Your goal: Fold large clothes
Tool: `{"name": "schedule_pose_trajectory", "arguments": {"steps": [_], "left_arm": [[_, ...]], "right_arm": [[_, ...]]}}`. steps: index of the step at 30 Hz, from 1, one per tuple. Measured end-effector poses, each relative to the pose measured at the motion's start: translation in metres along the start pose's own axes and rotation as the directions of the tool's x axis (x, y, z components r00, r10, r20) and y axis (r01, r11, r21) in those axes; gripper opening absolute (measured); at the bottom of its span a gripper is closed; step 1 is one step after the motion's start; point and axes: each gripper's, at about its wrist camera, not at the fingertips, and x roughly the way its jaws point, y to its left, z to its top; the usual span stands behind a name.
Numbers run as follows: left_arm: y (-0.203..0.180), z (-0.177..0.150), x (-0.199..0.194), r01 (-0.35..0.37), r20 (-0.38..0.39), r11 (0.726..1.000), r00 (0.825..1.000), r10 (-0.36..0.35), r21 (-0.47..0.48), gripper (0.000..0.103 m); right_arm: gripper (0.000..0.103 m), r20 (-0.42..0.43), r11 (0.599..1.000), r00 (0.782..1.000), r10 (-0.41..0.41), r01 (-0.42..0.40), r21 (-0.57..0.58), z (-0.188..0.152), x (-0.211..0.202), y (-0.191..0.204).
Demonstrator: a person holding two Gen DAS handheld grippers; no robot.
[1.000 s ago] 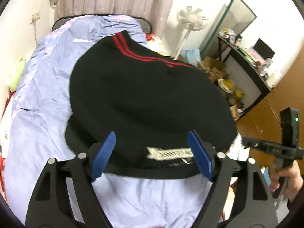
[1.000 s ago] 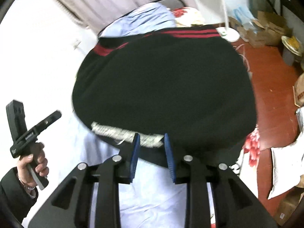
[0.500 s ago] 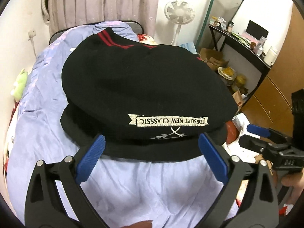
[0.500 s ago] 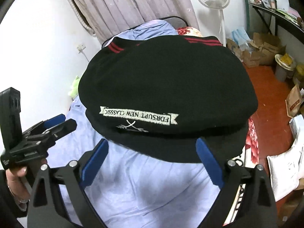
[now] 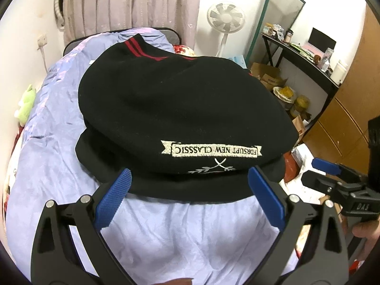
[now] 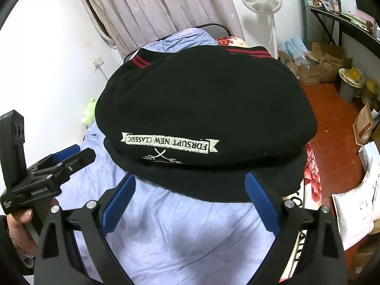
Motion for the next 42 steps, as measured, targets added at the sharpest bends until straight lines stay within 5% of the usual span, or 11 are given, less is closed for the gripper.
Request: {"name": "schedule_pose_trajectory", "arguments": {"steps": [42], "left_arm": [[-0.002,-0.009,0.001,0.011,-0.019,1.0,1.0,-0.011,0.02,0.096]], "right_arm": [[0.098,0.028,0.999,0.999,0.041,-0.04,-0.033,0.0,-0.005,0.004]]}}
